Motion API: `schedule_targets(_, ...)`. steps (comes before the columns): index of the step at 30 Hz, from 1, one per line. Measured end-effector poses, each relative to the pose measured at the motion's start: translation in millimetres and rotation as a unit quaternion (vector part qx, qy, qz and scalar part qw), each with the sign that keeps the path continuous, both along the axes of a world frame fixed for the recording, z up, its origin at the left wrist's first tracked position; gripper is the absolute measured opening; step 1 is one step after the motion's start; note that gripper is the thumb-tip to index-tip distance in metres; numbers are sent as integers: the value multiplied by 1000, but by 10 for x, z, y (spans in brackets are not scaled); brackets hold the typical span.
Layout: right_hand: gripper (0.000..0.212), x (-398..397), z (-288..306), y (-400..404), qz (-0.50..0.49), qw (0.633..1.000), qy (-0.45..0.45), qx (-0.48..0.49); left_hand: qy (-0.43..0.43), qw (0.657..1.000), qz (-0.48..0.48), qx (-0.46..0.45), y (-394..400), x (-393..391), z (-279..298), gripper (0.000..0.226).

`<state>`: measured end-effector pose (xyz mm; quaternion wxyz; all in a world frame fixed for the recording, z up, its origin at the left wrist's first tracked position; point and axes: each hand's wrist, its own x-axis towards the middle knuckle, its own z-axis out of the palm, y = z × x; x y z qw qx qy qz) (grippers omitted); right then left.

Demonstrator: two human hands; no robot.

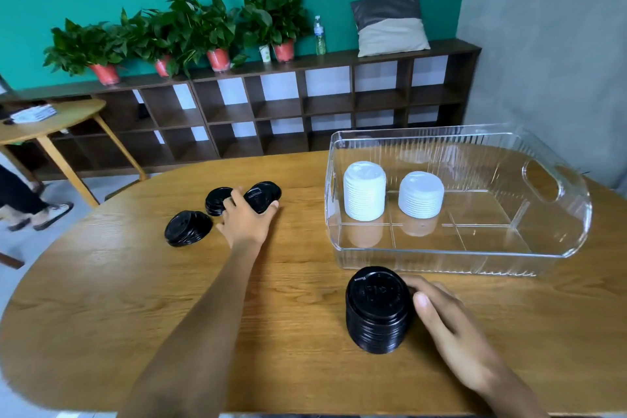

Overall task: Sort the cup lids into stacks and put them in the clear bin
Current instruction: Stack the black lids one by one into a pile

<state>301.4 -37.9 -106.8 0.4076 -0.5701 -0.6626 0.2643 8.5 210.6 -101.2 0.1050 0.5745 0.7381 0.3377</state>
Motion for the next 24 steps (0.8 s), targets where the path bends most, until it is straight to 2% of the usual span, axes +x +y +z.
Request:
schedule_targets(2, 47, -5, 15, 13, -1, 1000, -4, 1, -3, 1000, 8, 11, 61, 34, -31, 83)
schedule_targets(5, 43, -4, 31, 9, -2, 1000, -7, -1, -80, 995, 3, 56, -68, -7, -34, 81)
schedule_targets(7, 44, -3, 33, 6, -1, 1000, -11, 3, -155, 984, -33, 83, -344, -28, -33, 84)
schedule_targets(9, 45, -4, 29, 9, 0, 1000, -13, 4, -182, 976, -103, 69, -731, -43, -79, 90)
schedule_targets(13, 46, -3, 25, 9, -3, 1000, -6, -6, -83, 952, -292, -27, -1418, -108, -169, 101)
schedule_targets(16, 44, -21, 38, 3, -3, 1000, -9, -8, 17, 932, -357, -60, -1614, -113, -148, 105)
schedule_targets(19, 44, -23, 27, -2, -2, 1000, -6, -11, 59, 924, -371, -68, -1630, -93, -99, 108)
schedule_targets(24, 41, -22, 29, -7, -8, 1000, -7, -16, 53, 952, -300, -43, -1626, -53, -114, 99)
